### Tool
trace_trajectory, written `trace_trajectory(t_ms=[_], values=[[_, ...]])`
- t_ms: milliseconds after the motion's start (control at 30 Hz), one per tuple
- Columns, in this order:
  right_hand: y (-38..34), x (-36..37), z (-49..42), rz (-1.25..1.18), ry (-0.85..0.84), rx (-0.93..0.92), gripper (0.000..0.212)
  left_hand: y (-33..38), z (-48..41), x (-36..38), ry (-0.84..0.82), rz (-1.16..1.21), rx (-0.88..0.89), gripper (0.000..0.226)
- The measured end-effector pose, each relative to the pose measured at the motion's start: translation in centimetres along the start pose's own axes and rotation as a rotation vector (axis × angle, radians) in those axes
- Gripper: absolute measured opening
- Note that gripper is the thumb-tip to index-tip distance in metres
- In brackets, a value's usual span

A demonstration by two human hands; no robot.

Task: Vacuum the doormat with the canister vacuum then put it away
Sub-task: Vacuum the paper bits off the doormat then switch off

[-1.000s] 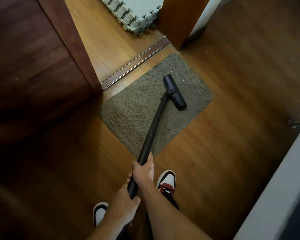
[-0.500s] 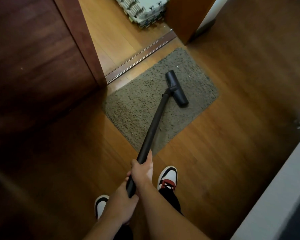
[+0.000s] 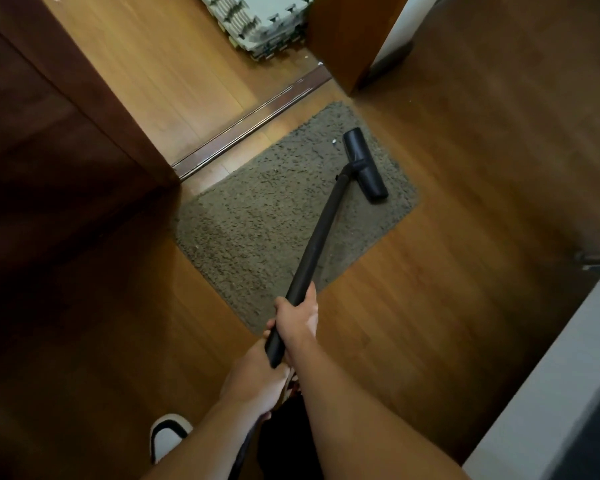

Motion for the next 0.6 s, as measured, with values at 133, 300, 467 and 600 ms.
trace_trajectory(t_ms=[133, 300, 467, 600], values=[[-1.6, -1.6, -2.1, -0.006, 0.019, 0.009, 0.076, 2.3, -2.0, 0.9, -0.02, 0.005, -0.001, 0.015], [-2.8, -3.0, -3.2, -0.027, 0.018, 0.008, 0.071, 3.7, -3.3, 2.0, -0.036, 0.044, 0.012, 0.02], [-2.7, -2.7, -2.2, -0.032, 0.02, 0.013, 0.071, 3.1, -2.7, 1.8, -0.027, 0.067, 0.024, 0.017], [-1.5, -1.1, -0.5, -0.014, 0.022, 0.016, 0.073, 1.1, -1.2, 0.7, -0.039, 0.082, 0.035, 0.011]])
Point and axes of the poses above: each hand's wrist, its own z-axis away from the middle knuckle, its own x-axis out of the palm, y = z × x, the point moved 1 cm from there along -z, towards the middle knuckle, and after that the axes turned 2 degrees about -y, right-handed, at the moved point
